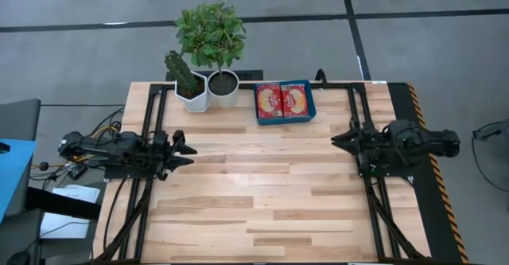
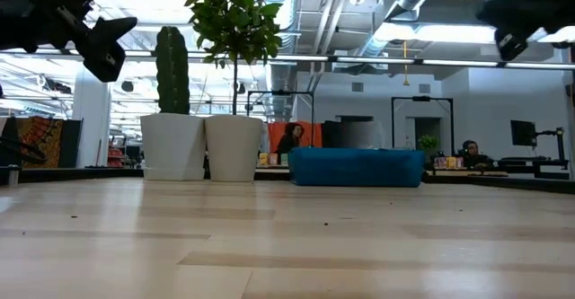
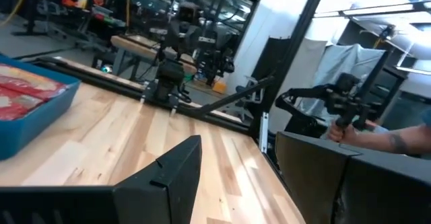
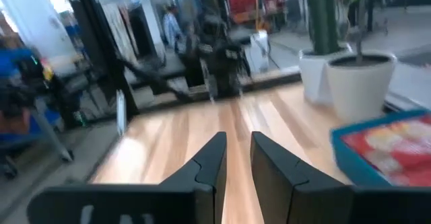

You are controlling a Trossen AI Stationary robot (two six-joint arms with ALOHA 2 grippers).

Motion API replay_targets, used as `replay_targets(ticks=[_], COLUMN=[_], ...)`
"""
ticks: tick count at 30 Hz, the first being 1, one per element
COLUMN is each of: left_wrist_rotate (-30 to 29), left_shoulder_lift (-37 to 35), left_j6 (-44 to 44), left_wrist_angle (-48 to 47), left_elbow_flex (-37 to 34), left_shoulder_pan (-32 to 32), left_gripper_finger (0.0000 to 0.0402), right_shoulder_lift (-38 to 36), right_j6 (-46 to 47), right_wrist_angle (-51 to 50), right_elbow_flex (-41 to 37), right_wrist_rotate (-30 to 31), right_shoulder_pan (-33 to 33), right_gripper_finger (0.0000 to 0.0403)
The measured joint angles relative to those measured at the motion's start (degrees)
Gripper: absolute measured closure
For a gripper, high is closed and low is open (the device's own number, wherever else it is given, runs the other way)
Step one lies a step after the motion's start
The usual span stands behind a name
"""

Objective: Sort popcorn bags into baskets
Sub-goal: Return to Home Position

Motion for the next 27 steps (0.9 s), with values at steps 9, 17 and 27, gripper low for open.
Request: replay_targets(ticks=[9, 17, 27], left_wrist_rotate=[1.25, -6.24, -7.87], left_shoulder_lift=[-1.23, -1.18, -1.17], left_j6=[0.58, 4.11, 3.69], left_wrist_angle=[-0.78, -3.53, -6.34], left_elbow_flex=[-0.07, -0.09, -0.11], left_shoulder_pan=[0.0, 0.0, -0.02], left_gripper_finger=[0.0219, 0.0219, 0.0219], right_shoulder_lift=[-0.27, 0.31, 0.28], right_j6=[0.74, -0.37, -1.03], right_wrist_angle=[24.16, 23.15, 22.76], right_elbow_flex=[-18.63, -18.5, -18.5], right_wrist_rotate=[-0.51, 0.99, 1.07], right_shoulder_pan=[1.01, 0.26, 0.26], right_gripper_finger=[0.031, 0.031, 0.031])
